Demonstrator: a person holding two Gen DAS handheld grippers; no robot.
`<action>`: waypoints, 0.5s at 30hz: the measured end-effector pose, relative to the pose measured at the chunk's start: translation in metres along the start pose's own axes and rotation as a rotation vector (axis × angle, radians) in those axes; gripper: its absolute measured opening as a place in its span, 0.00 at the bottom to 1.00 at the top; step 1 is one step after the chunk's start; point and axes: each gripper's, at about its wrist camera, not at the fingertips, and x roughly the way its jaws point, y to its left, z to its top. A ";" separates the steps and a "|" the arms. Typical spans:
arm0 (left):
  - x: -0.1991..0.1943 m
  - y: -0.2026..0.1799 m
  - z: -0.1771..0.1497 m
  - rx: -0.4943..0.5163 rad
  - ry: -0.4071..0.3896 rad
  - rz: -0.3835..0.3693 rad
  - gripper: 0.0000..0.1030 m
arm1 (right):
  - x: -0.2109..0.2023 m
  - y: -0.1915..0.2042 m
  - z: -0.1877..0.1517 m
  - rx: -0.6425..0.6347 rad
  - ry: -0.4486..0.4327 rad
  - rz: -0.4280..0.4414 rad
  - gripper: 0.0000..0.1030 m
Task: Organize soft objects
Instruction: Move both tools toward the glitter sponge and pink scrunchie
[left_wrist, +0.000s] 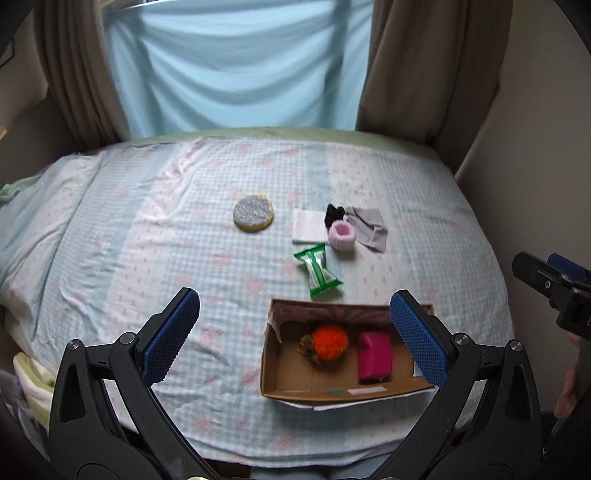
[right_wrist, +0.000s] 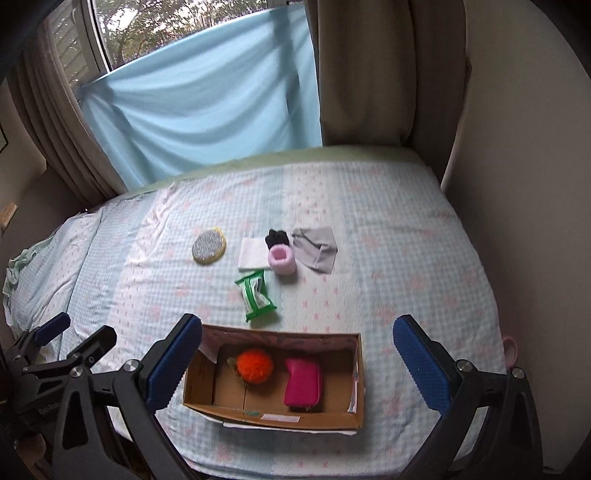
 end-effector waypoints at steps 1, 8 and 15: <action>-0.001 0.002 0.003 -0.012 -0.008 0.009 1.00 | -0.004 0.001 0.003 -0.005 -0.012 -0.004 1.00; 0.015 0.015 0.023 -0.070 -0.028 0.057 1.00 | -0.004 0.007 0.024 -0.054 -0.062 0.050 1.00; 0.057 0.036 0.060 -0.076 -0.026 0.046 1.00 | 0.026 0.020 0.048 -0.080 -0.067 0.087 1.00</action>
